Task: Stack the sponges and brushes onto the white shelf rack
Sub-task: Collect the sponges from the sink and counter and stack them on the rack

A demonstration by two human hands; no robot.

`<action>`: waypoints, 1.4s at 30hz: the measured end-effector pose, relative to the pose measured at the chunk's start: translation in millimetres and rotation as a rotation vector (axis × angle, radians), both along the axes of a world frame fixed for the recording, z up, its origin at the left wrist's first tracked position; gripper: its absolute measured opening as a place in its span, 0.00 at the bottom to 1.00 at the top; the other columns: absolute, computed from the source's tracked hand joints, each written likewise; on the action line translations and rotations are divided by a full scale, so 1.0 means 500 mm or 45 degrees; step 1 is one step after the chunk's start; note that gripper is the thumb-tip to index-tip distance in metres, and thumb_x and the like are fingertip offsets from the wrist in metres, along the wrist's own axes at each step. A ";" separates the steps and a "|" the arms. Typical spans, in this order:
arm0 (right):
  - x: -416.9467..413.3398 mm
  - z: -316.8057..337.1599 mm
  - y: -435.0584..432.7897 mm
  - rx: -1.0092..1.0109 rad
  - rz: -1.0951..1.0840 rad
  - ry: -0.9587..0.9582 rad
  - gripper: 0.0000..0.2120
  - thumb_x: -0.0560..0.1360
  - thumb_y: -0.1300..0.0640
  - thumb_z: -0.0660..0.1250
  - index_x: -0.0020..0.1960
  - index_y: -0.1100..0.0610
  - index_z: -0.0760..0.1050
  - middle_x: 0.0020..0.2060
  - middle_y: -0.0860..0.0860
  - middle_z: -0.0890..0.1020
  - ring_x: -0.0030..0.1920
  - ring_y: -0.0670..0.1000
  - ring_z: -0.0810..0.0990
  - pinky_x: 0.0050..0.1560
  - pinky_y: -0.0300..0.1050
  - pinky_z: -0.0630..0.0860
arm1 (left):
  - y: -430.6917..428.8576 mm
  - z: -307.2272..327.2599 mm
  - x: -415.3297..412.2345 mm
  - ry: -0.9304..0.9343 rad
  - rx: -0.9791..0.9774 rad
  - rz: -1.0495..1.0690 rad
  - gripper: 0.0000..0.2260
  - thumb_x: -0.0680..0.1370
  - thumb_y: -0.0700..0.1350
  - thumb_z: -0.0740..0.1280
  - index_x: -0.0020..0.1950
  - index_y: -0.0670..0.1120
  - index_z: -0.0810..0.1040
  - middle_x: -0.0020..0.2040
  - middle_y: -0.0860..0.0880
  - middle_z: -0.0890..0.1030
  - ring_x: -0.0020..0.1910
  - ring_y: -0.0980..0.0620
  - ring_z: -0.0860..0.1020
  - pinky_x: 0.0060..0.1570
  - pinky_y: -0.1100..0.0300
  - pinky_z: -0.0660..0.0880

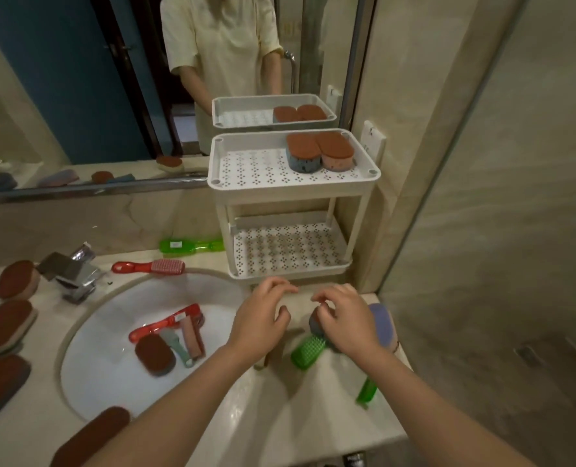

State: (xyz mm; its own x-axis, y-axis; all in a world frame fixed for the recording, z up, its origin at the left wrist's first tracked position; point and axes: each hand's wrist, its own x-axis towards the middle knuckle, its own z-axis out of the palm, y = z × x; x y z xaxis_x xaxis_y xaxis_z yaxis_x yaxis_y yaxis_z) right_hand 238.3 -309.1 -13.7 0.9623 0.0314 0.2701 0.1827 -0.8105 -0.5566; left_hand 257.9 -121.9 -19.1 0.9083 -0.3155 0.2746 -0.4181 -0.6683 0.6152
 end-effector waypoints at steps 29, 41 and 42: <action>0.052 -0.101 -0.050 -0.249 0.026 0.592 0.23 0.69 0.49 0.70 0.59 0.54 0.66 0.55 0.53 0.71 0.54 0.56 0.73 0.48 0.46 0.69 | -0.031 -0.119 -0.021 0.706 0.156 0.480 0.22 0.79 0.46 0.60 0.73 0.46 0.60 0.68 0.42 0.70 0.59 0.42 0.76 0.52 0.53 0.72; 0.073 0.005 0.042 0.407 -0.095 0.183 0.20 0.74 0.40 0.64 0.60 0.48 0.64 0.57 0.44 0.67 0.48 0.43 0.72 0.43 0.42 0.71 | -0.057 0.009 0.011 0.345 -0.864 0.565 0.17 0.83 0.41 0.55 0.69 0.56 0.67 0.70 0.49 0.67 0.64 0.57 0.70 0.68 0.54 0.68; 0.072 0.017 0.047 0.433 -0.084 0.147 0.20 0.74 0.39 0.64 0.60 0.47 0.64 0.57 0.43 0.67 0.48 0.41 0.72 0.41 0.39 0.70 | -0.054 0.021 0.011 0.331 -0.888 0.562 0.17 0.83 0.41 0.55 0.69 0.56 0.68 0.70 0.49 0.68 0.66 0.54 0.69 0.69 0.51 0.68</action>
